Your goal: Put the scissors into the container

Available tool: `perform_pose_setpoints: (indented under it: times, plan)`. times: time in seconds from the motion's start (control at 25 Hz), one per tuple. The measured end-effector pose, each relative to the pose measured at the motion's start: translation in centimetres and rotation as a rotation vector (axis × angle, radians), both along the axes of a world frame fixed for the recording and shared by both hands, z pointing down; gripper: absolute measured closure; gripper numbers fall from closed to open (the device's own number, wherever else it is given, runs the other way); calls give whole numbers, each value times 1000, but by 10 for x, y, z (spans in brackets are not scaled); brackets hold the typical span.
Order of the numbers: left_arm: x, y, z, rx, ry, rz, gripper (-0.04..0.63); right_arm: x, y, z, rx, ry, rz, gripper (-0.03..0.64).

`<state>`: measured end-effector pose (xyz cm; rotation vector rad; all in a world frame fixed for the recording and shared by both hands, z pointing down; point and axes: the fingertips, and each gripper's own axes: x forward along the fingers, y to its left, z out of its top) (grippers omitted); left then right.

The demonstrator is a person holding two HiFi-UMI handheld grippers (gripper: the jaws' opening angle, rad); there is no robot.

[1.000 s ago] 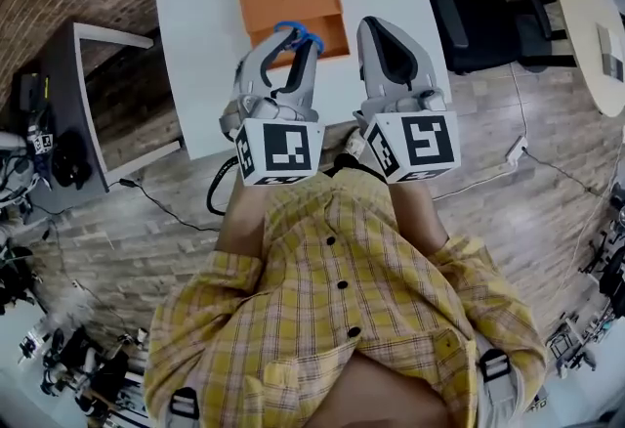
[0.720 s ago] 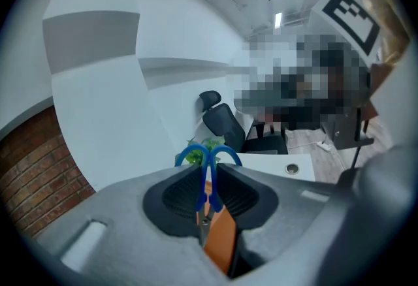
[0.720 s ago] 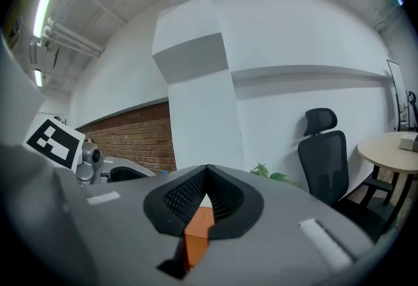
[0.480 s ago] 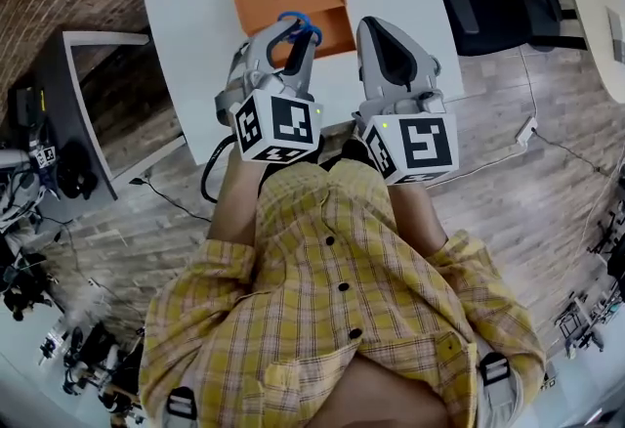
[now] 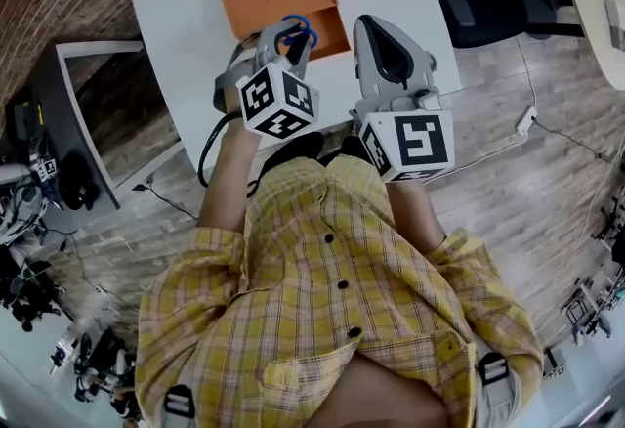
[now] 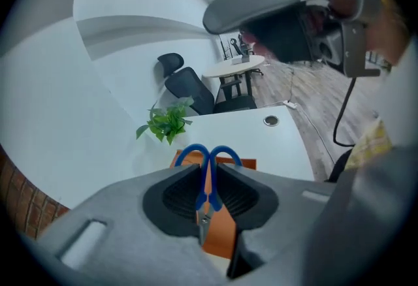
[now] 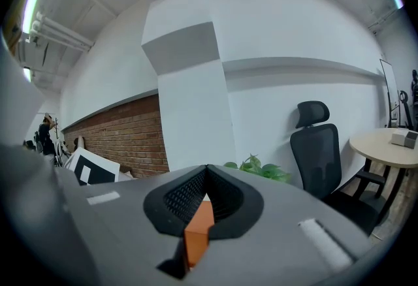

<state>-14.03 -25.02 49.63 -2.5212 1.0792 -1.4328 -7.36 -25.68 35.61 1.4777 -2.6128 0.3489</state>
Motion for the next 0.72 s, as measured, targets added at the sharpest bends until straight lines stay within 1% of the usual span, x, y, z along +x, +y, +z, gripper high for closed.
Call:
perform_pose_setpoints:
  times: [0.12, 0.28, 0.48, 0.6, 0.72]
  plan:
    - [3, -2, 15, -16, -52, 42, 511, 2, 0, 2, -8, 4, 2, 611]
    - [3, -6, 39, -26, -144, 94, 511, 2, -1, 6, -14, 8, -3, 611]
    - [5, -3, 72, -71, -252, 177, 509, 3, -1, 8, -19, 15, 7, 611]
    - [9, -2, 87, -94, -282, 203, 509, 5, -2, 9, -22, 19, 12, 611]
    - [10, -3, 101, -121, -285, 204, 509, 7, -2, 10, -24, 21, 17, 611]
